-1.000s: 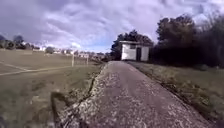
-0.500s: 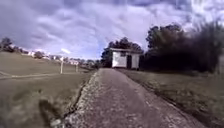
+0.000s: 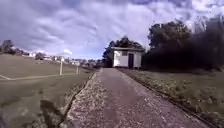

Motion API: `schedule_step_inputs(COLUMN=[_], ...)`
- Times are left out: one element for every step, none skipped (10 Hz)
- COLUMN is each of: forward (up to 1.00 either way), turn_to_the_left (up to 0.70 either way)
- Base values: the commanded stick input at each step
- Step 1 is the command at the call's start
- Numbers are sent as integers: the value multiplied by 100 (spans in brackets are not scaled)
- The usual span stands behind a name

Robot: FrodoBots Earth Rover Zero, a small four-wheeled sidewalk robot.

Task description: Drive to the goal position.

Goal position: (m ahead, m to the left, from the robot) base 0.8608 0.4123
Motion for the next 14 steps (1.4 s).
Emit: schedule_step_inputs(forward=[100,100,100,100,100,100,100,100,100,100,100,100,100,100], turn_to_the_left=[0,0,0,0,0,0,0,-19,-32,-37,-40,-40,-10,0])
